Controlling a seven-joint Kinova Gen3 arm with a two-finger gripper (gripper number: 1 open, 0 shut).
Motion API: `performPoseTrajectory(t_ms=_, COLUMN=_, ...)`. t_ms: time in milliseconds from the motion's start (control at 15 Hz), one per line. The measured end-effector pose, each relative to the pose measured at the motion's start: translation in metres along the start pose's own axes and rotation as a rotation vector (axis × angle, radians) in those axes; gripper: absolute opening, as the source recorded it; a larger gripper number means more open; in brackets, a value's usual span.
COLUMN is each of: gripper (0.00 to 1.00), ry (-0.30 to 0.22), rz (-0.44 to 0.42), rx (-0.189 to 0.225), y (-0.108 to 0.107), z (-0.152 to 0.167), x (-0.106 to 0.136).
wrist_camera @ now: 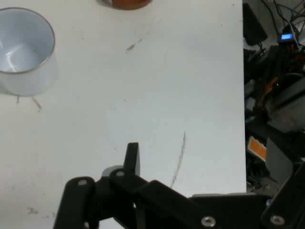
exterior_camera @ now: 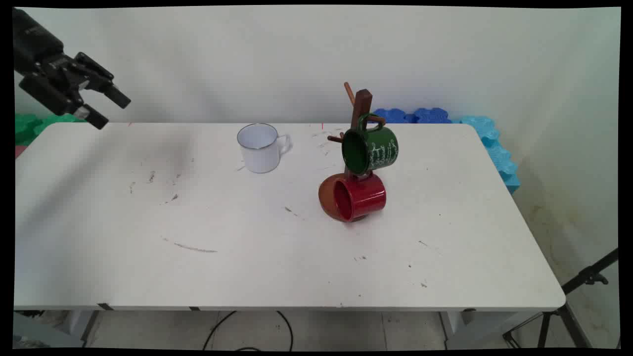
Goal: Pick up the green mug from the rack
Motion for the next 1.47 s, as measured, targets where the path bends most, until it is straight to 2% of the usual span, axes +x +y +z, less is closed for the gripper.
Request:
performPoseTrajectory(t_ms=267, gripper=1.00, ry=0.034, rz=-0.033, rx=0.040, y=0.010, z=0.009, x=0.015)
performPoseTrajectory(t_ms=533, gripper=1.00, ry=0.078, rz=-0.097, rx=0.085, y=0.034, z=0.036, x=0.049)
performPoseTrajectory(t_ms=800, gripper=1.00, ry=0.083, rz=-0.206, rx=0.103, y=0.056, z=0.086, x=0.073)
performPoseTrajectory(t_ms=1067, gripper=1.00, ry=0.144, rz=-0.240, rx=0.095, y=0.076, z=0.145, x=0.099)
performPoseTrajectory(t_ms=1467, gripper=1.00, ry=0.217, rz=-0.292, rx=0.152, y=0.101, z=0.233, x=0.136)
